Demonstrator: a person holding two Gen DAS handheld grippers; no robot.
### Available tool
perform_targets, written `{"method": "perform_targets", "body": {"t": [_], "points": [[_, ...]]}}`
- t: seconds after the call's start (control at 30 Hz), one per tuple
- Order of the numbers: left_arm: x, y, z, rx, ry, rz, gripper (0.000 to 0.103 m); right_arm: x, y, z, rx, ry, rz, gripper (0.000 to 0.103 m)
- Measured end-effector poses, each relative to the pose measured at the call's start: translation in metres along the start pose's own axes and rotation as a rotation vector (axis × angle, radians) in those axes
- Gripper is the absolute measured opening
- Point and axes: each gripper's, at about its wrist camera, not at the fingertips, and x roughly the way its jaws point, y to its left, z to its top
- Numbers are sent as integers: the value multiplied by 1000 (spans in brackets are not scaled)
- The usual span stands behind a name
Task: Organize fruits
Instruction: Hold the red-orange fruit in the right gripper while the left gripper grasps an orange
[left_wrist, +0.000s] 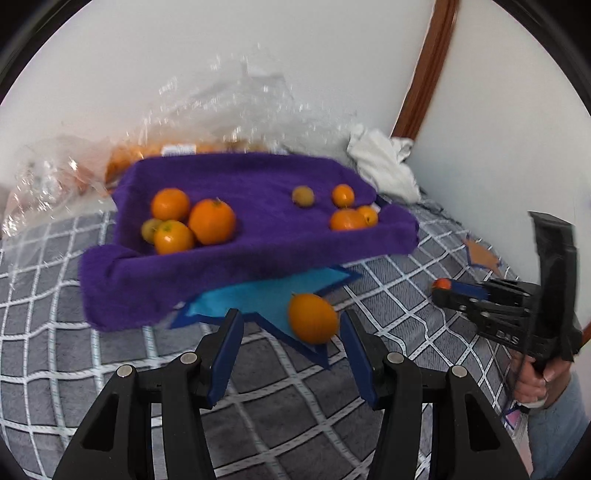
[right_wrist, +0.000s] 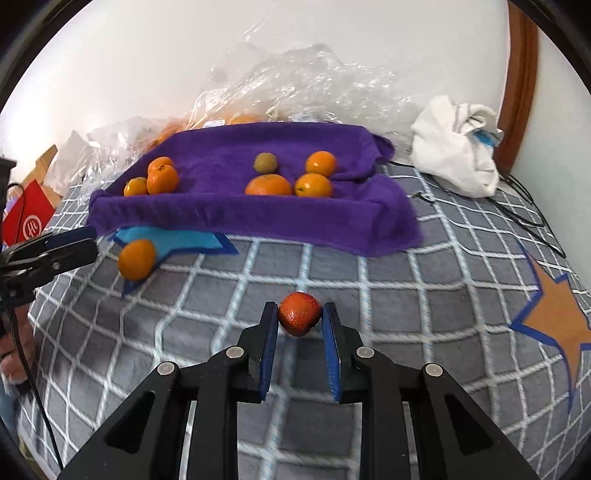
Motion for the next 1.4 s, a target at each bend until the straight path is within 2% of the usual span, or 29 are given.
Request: {"method": "perform_targets", "body": {"t": [0.07,0.17,0.27,0.33,0.37,0.53,0.77,0.93,1.03,1.23,1.4], "points": [[9,-9,5,-8,50,-10,52,-6,-5,-4,-12,-2,-1,24],[27,-24,7,15,120,60,51,-14,-9,-4,-31,-19,-6,24],[33,-26,7,-25,118,47,47,-20,-13,-4,-32,-32,10,24],[37,-28,9,-41,124,83,33,-22,-14,-4,-35,-37,19,24],[38,-29,9,-42,125,101,31,-23,-15,-4,-38,-38,21,24],[35,-29,13,-79,127,101,31,-25,-20,-3,-40,-45,45,24],[14,-33,22,-86,83,138,31,-28,-27,12,-20,-56,65,24],[-4,-25,29,-113,23,159,31,-38,-30,35,28,-85,84,24],[-13,-16,37,-127,5,173,31,-45,-26,53,17,-106,63,24],[-37,9,65,-150,-22,240,31,-60,-23,91,-10,-145,53,24],[-54,31,100,-190,-75,246,31,-62,-19,130,-5,-167,58,24]]}}
